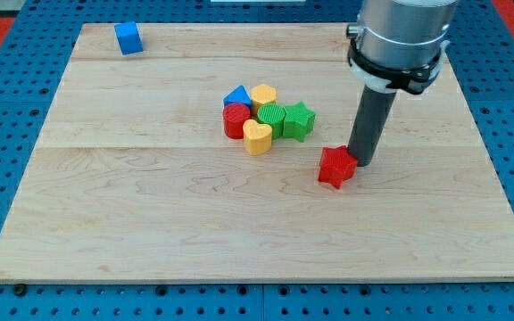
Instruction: Push red star below green blocks
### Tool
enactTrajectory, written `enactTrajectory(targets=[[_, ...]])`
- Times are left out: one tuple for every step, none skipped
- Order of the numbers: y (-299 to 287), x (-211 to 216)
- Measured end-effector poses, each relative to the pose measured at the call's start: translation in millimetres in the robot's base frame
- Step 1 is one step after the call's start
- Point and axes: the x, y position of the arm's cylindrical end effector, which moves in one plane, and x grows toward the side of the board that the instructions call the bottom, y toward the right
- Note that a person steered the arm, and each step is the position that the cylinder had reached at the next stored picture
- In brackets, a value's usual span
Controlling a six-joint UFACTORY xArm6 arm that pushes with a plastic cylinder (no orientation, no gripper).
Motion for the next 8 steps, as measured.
enactTrajectory(targets=[[44, 9], [39, 41], [26, 39], [-11, 29], [-23, 34], [-45, 35], [-53, 29], [-53, 26]])
